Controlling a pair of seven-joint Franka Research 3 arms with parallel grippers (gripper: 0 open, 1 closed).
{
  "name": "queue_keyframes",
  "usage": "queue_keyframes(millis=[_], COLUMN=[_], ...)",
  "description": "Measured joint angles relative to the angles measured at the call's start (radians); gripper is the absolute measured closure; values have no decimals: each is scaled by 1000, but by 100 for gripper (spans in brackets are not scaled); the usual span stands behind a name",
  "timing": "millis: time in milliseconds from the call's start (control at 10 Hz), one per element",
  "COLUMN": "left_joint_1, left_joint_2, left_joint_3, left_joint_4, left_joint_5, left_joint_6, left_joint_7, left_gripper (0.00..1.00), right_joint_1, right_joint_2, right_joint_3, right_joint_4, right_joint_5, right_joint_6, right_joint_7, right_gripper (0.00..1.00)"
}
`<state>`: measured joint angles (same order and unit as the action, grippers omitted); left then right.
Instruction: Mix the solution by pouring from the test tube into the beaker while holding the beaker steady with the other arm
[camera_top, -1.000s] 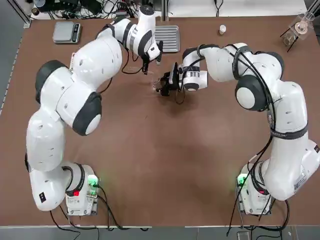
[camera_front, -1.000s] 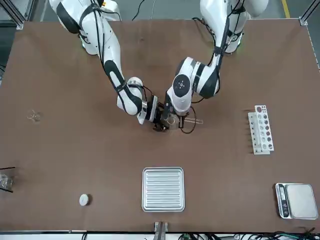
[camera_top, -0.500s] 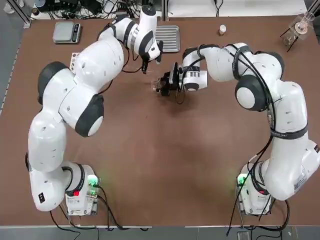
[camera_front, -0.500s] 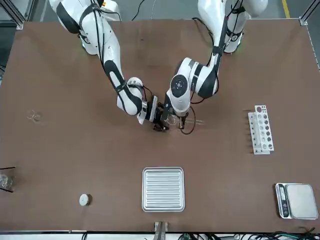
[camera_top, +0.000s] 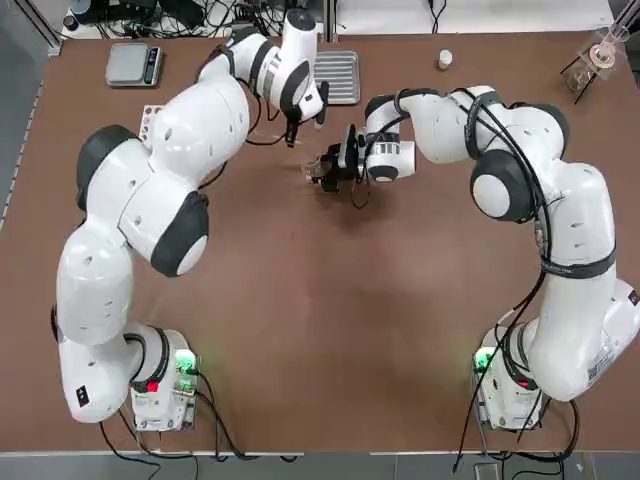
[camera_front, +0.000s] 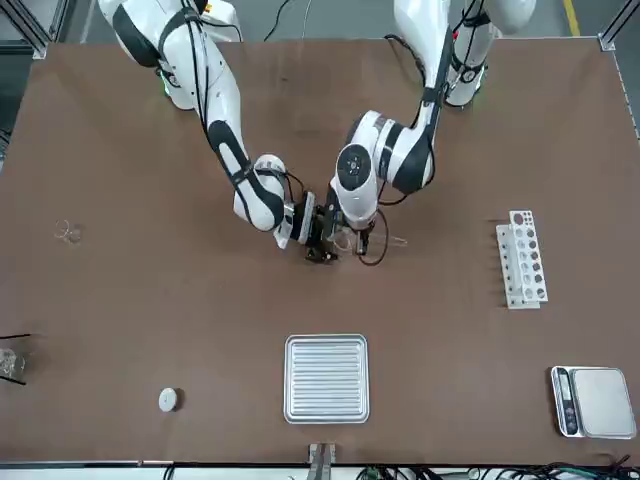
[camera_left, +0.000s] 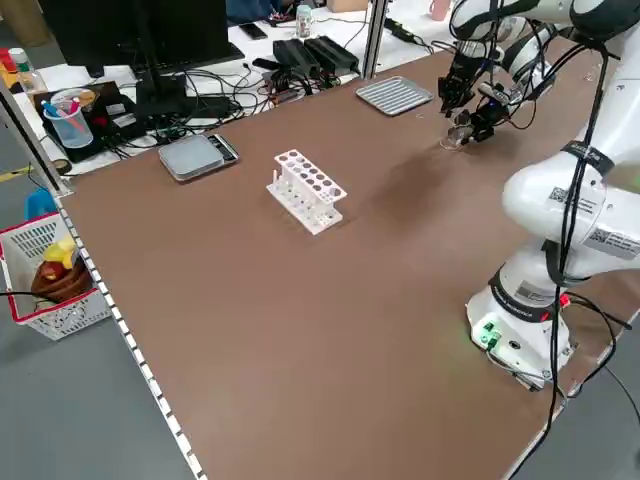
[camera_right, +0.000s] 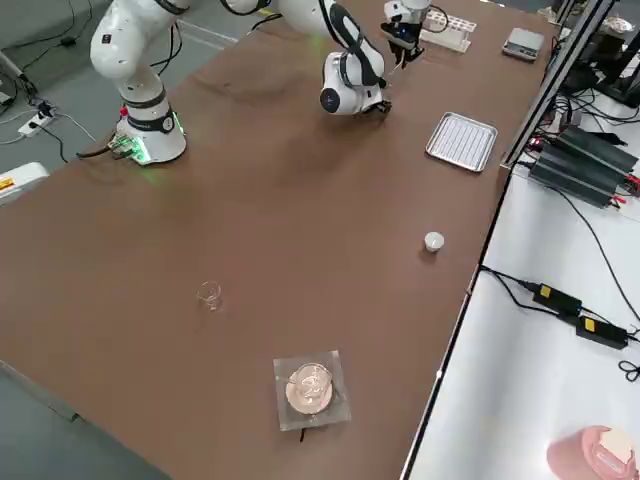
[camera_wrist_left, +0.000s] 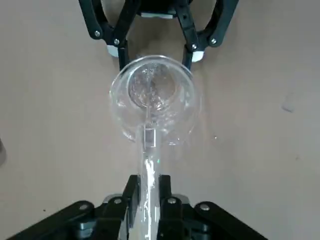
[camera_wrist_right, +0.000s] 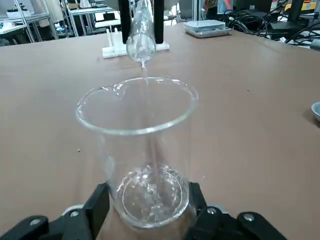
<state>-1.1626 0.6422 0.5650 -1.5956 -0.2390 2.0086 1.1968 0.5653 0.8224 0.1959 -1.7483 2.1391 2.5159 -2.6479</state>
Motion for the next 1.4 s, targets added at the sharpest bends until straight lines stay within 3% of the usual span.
queue_keyframes(millis=[500,800,1400], left_joint_1=[-12,-16,-16], left_joint_2=[9,20,32], left_joint_3=[0,0,0], left_joint_4=[32,72,80], left_joint_5=[82,95,95], left_joint_6=[-33,-61,-62], left_joint_7=[-22,-35,-63], left_gripper=[79,79,79], right_joint_1=[0,0,0], right_joint_2=[0,0,0], right_joint_3=[-1,-1,-1], right_joint_4=[0,0,0], right_joint_5=[0,0,0], right_joint_6=[1,4,6], right_joint_7=[0,0,0], right_gripper=[33,44,44])
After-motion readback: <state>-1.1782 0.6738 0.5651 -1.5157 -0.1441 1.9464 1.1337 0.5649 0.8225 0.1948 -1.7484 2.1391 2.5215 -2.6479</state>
